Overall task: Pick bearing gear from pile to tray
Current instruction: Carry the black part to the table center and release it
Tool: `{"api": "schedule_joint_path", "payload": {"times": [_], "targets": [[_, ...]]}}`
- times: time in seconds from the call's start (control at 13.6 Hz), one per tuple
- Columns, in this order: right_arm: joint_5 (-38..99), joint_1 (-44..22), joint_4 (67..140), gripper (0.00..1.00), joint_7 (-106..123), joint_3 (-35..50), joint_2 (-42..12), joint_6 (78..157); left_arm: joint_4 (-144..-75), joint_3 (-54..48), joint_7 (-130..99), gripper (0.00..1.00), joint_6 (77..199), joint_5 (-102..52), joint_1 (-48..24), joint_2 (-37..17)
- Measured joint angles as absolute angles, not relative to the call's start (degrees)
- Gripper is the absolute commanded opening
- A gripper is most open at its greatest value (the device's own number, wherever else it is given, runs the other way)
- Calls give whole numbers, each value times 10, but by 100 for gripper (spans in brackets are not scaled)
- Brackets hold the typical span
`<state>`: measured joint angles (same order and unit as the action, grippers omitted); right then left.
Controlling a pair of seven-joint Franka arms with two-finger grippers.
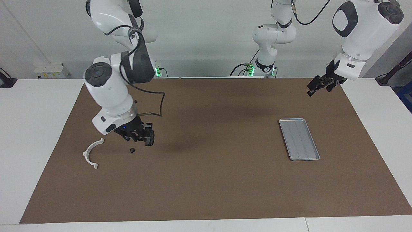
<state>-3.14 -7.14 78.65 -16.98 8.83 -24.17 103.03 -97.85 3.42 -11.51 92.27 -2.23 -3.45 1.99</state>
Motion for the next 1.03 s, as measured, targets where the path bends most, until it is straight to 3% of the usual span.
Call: {"api": "schedule_joint_path", "payload": {"times": [0.44, 0.74, 1.03], "targets": [[-49, -239, 791, 0, -349, 93, -254, 1042, -978, 34, -115, 100, 923, -22, -35, 20], [-48, -290, 807, 0, -393, 94, -286, 1102, -978, 34, -115, 100, 923, -22, -35, 20], [-48, -296, 823, 0, -397, 91, -326, 1163, -978, 34, -115, 100, 923, -22, -35, 20]]}}
